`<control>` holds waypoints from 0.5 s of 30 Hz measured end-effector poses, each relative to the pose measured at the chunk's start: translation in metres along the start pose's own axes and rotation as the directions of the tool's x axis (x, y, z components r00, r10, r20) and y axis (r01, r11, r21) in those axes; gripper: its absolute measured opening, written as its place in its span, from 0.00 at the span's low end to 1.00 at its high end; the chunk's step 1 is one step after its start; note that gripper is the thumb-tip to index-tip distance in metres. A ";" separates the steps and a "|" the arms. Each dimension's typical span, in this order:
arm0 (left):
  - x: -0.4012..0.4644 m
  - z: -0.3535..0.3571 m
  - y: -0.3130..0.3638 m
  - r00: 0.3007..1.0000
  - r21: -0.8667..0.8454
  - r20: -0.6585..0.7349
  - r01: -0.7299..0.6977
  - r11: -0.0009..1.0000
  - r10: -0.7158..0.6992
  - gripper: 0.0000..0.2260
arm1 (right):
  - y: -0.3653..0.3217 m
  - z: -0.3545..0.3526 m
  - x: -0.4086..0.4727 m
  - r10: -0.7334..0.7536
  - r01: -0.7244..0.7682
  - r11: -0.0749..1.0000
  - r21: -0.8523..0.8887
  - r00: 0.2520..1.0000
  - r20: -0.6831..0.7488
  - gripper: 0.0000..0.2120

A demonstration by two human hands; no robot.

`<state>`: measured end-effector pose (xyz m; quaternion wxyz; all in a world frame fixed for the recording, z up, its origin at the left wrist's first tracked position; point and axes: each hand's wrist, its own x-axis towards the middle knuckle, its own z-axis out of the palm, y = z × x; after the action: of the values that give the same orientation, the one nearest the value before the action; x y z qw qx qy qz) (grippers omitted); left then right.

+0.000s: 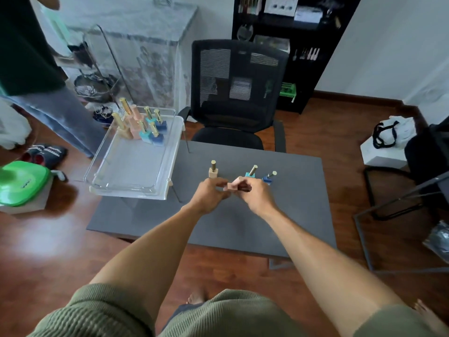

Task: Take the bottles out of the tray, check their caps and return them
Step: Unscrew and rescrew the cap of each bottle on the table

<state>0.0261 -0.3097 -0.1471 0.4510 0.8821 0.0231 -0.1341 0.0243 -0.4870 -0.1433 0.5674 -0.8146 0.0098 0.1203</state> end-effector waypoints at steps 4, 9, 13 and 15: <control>-0.001 -0.003 -0.003 1.000 0.022 0.005 -0.025 0.999 0.025 0.08 | -0.005 -0.006 -0.002 0.000 0.001 0.995 -0.097 1.000 0.012 0.19; 0.003 -0.010 -0.003 0.999 0.025 -0.025 -0.024 0.999 0.025 0.03 | -0.016 -0.019 0.005 -0.065 0.061 0.984 -0.169 0.998 -0.019 0.10; 0.008 -0.015 0.003 1.000 0.025 -0.029 -0.010 1.000 0.010 0.07 | -0.022 -0.028 0.015 -0.095 0.087 0.969 -0.232 0.995 -0.024 0.02; 0.011 -0.018 0.007 0.999 0.036 -0.032 -0.022 0.999 0.023 0.08 | -0.024 -0.033 0.021 -0.092 0.084 0.960 -0.268 0.996 -0.018 0.02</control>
<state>0.0416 -0.3003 -0.1347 0.4363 0.8922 0.0181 -0.1151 0.0547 -0.5064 -0.1145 0.4571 -0.8849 -0.0342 0.0828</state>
